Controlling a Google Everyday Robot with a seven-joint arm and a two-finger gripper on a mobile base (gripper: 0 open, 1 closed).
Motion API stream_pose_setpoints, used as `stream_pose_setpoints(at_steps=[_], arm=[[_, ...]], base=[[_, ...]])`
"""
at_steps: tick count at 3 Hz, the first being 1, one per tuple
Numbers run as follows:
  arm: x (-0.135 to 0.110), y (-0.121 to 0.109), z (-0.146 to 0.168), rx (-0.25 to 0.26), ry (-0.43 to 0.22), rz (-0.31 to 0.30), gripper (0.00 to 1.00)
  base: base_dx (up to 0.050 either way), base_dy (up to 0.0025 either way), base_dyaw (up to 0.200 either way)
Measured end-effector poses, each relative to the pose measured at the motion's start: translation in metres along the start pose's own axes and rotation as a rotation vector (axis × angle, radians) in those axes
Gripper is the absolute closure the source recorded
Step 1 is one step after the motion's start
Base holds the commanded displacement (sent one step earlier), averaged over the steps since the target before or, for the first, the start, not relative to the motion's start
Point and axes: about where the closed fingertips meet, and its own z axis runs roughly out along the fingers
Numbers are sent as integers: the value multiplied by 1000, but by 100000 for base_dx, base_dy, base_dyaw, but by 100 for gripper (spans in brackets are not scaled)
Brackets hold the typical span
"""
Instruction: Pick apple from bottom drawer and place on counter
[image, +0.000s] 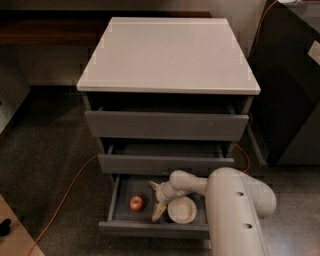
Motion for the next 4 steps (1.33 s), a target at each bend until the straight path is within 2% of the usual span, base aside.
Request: stream_pose_setpoints(at_steps=[1, 4], arm=[[0, 0, 0, 0, 0, 0, 0], [-12, -18, 43, -102, -38, 26, 0]], base=[[0, 0, 0], [0, 0, 0]])
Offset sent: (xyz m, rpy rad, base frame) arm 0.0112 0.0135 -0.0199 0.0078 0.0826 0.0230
